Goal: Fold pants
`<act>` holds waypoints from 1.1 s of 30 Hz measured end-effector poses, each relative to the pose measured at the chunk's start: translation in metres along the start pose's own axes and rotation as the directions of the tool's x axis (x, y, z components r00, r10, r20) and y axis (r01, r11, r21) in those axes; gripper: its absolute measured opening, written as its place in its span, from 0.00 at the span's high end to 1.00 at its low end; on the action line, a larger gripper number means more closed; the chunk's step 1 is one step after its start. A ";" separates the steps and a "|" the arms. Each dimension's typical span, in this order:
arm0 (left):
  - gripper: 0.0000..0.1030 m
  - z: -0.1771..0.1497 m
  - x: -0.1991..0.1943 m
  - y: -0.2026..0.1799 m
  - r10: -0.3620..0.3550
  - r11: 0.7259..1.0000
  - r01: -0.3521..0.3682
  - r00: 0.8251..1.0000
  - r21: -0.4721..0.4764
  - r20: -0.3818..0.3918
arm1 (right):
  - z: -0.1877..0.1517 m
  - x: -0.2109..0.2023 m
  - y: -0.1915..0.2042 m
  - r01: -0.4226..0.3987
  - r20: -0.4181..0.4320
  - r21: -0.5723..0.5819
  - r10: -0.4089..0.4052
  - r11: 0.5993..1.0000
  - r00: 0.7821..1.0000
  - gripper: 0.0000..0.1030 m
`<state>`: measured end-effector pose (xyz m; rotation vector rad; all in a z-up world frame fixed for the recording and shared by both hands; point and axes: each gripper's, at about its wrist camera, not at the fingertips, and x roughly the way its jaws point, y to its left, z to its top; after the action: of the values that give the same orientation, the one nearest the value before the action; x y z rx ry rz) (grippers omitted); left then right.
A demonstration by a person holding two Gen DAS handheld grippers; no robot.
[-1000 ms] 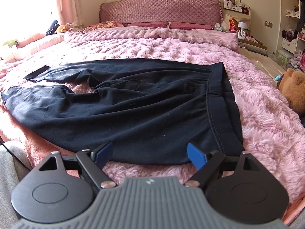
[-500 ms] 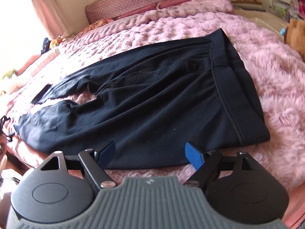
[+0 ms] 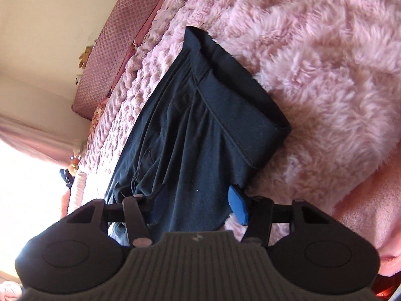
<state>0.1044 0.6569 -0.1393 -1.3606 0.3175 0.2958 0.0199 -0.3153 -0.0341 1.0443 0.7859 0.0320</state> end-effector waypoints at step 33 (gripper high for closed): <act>0.97 -0.012 -0.001 -0.037 0.112 0.976 -0.115 0.993 -0.184 -0.023 | 0.043 0.000 0.014 -0.228 0.065 0.020 0.226 0.973 0.972 1.00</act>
<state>0.1166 0.6388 -0.1077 -1.5304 0.3862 0.4205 0.0501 -0.3401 -0.0118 1.1524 0.6090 0.1838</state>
